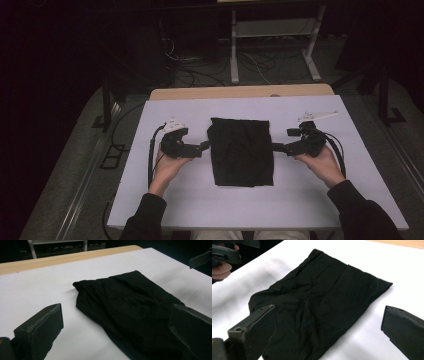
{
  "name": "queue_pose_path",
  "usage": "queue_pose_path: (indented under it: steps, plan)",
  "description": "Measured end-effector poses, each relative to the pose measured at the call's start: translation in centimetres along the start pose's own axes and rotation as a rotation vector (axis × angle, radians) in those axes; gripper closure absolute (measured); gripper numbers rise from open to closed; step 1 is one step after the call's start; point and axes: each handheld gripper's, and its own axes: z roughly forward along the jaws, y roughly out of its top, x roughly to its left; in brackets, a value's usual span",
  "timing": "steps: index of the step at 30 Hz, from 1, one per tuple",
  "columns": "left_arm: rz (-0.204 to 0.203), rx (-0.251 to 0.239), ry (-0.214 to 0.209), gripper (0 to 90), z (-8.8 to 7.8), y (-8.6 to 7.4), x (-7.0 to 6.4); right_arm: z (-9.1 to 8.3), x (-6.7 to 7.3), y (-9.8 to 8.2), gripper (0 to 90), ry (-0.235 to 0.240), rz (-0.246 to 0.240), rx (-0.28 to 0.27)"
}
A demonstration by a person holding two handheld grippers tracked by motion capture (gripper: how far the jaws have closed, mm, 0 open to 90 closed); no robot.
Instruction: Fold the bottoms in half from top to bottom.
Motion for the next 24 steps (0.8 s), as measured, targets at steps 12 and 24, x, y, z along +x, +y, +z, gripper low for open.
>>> queue_pose_path:
  steps: [12,24]
  plan:
    - [0.055,0.000,-0.018,0.0,-2.1,-1.4,-2.5,-2.2,1.0,-2.6,0.0,-0.021,-0.004,-0.021]
    - [0.082,-0.007,-0.023,0.0,-4.1,-3.0,-3.7,-4.5,1.0,-5.3,0.0,-0.034,0.022,-0.053]
